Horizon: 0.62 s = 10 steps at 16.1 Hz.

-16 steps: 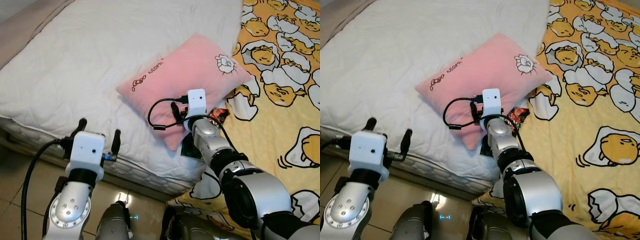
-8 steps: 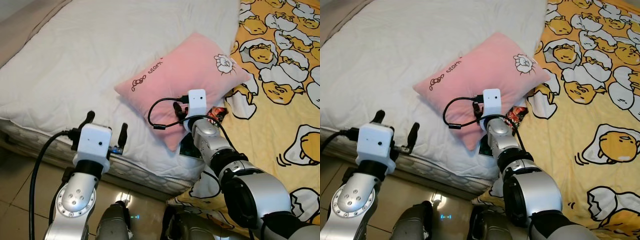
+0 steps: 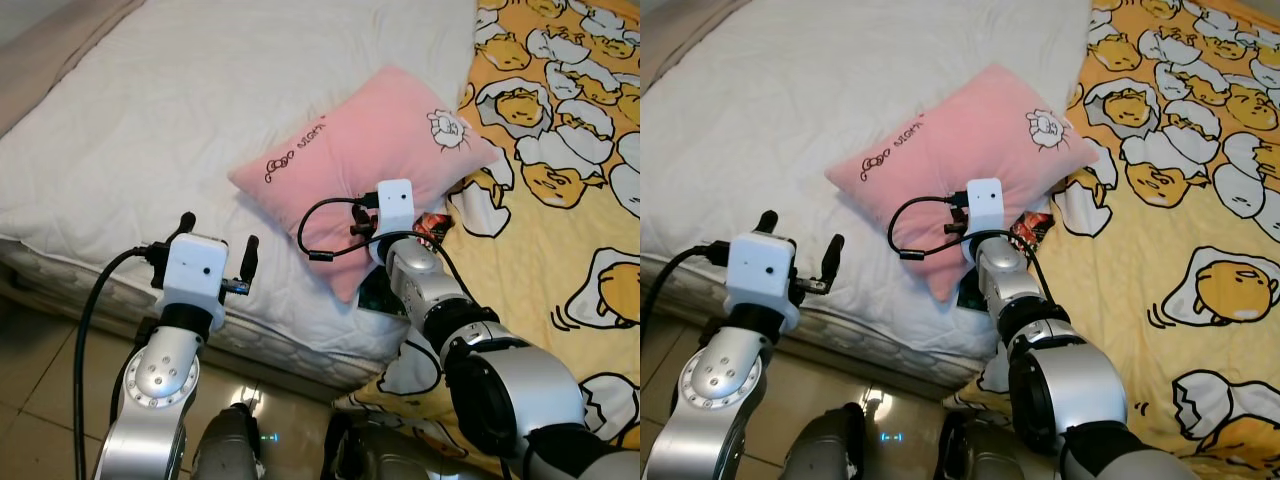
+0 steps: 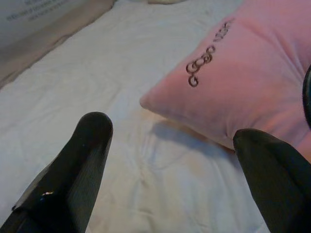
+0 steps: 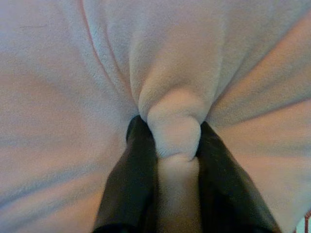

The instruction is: Clean up the room

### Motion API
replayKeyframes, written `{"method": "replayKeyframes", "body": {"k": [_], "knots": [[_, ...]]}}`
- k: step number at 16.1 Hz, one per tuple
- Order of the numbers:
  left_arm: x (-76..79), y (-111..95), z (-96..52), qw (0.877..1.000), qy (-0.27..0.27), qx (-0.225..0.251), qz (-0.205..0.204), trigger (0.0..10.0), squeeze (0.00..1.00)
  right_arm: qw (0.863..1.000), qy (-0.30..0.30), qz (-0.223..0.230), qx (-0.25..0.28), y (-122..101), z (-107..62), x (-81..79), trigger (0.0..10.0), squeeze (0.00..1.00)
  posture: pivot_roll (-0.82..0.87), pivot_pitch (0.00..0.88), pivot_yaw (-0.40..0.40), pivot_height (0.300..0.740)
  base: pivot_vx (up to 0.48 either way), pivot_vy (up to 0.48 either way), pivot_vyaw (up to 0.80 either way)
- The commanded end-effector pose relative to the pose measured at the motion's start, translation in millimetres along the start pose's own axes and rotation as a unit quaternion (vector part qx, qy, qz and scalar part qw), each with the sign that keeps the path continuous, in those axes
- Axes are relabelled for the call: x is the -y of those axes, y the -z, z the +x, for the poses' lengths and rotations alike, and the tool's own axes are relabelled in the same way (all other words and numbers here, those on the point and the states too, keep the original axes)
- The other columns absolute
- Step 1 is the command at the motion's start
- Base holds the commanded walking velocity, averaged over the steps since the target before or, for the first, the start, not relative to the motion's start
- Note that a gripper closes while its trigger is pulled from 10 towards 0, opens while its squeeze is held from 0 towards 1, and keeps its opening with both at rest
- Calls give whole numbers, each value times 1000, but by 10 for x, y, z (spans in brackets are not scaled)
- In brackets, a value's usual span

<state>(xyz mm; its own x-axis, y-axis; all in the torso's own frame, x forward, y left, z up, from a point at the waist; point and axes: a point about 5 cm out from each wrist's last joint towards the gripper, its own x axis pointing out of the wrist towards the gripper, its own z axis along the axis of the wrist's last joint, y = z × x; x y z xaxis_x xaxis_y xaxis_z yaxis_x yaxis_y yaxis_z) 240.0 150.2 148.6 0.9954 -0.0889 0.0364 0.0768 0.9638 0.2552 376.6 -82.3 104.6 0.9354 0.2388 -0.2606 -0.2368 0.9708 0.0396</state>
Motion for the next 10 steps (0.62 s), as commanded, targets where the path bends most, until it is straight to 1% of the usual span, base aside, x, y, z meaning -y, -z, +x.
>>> {"method": "replayKeyframes", "body": {"k": [1, 3, 5, 6, 7, 8, 10], "knots": [[28, 26, 22, 1000, 3, -3, -10, 10000, 0, 998, 7, 4, -57, 246, -52, 63, 0, 0, 277, 183, -116, 740, 0, 0, 0], [90, 6, 154, 1000, 12, 11, -16, 10000, 0, 999, -14, -19, -43, 150, -32, 71, 0, 0, 253, 141, -117, 740, 0, 0, 0], [98, -8, 234, 1000, 11, 19, -17, 10000, 0, 999, -30, -38, -25, 30, -10, 81, 0, 0, 242, 108, -118, 740, 0, 0, 0], [92, -9, 323, 999, 10, 26, -17, 10000, 0, 997, -43, -58, -9, -99, 10, 101, 0, 0, 231, 77, -119, 740, 0, 0, 0], [92, -27, 354, 999, 11, 32, -17, 10000, 0, 997, -49, -67, 2, -170, 17, 119, 0, 0, 228, 65, -119, 740, 0, 0, 0], [99, -67, 464, 999, 10, 47, -17, 10000, 0, 993, -59, -94, 31, -374, 26, 197, 0, 0, 219, 24, -120, 740, 0, 0, 0], [109, -97, 550, 998, 10, 57, -18, 10000, 0, 989, -65, -119, 55, -554, 19, 290, 0, 0, 214, 0, -121, 740, 0, 0, 0]]}}
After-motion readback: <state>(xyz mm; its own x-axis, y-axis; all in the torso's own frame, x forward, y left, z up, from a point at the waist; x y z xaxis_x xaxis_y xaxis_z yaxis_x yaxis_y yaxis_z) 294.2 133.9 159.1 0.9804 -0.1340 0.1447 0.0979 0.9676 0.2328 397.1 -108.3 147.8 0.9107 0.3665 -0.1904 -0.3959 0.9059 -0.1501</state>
